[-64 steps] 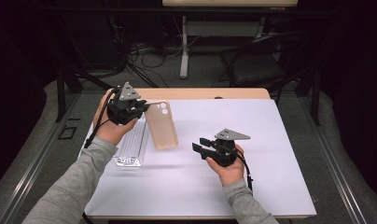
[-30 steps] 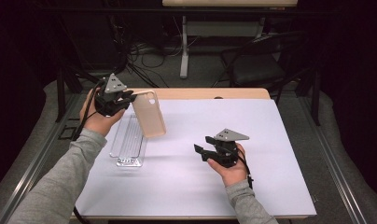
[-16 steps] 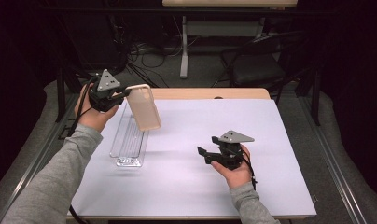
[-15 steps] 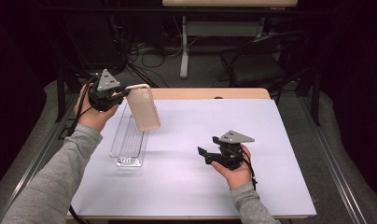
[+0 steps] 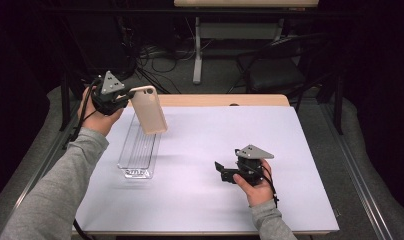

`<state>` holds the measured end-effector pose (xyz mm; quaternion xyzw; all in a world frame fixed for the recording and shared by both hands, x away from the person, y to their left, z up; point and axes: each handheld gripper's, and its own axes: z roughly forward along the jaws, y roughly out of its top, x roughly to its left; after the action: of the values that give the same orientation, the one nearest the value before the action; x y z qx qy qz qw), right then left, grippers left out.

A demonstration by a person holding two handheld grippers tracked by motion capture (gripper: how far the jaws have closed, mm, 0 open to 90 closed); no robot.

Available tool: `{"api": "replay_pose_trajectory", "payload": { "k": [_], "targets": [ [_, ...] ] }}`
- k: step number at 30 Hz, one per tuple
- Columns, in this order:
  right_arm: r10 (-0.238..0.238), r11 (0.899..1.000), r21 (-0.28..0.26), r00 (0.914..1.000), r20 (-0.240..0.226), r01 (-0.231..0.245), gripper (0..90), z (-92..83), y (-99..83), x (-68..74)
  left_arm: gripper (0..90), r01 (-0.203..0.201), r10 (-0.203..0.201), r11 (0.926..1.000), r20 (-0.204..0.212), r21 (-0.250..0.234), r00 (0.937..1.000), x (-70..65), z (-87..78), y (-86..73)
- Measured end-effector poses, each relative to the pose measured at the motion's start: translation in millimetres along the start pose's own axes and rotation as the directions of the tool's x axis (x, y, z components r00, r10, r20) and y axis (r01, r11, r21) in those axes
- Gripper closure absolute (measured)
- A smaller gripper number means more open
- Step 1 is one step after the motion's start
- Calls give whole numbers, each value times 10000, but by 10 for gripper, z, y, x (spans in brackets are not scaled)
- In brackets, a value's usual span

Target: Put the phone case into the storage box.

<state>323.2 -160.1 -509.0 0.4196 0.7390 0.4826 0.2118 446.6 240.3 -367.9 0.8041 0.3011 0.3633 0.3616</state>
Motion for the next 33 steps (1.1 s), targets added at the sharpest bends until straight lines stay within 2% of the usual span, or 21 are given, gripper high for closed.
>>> {"api": "replay_pose_trajectory", "payload": {
  "k": [7, 10, 26, 33],
  "targets": [
    [267, 9996, -61, 9996, -65, -268, 3, -20, -17, -47, 792, 21, -20, 10000, -264, 36, 9996, 90, 31, -45],
    [185, 9998, -47, 9997, 158, -184, 0, -13, -28, -69, 792, 37, -36, 10000, -317, 23, 9995, 113, 42, -55],
    [324, 9994, -155, 9992, 236, -321, 0, -30, -42, -122, 792, 21, -28, 10000, -658, -96, 9978, 227, 114, -103],
    [448, 9988, -211, 9988, 191, -444, 0, -47, -49, -124, 792, -246, 249, 9997, -811, 46, 9964, 256, 151, -98]
  ]
}}
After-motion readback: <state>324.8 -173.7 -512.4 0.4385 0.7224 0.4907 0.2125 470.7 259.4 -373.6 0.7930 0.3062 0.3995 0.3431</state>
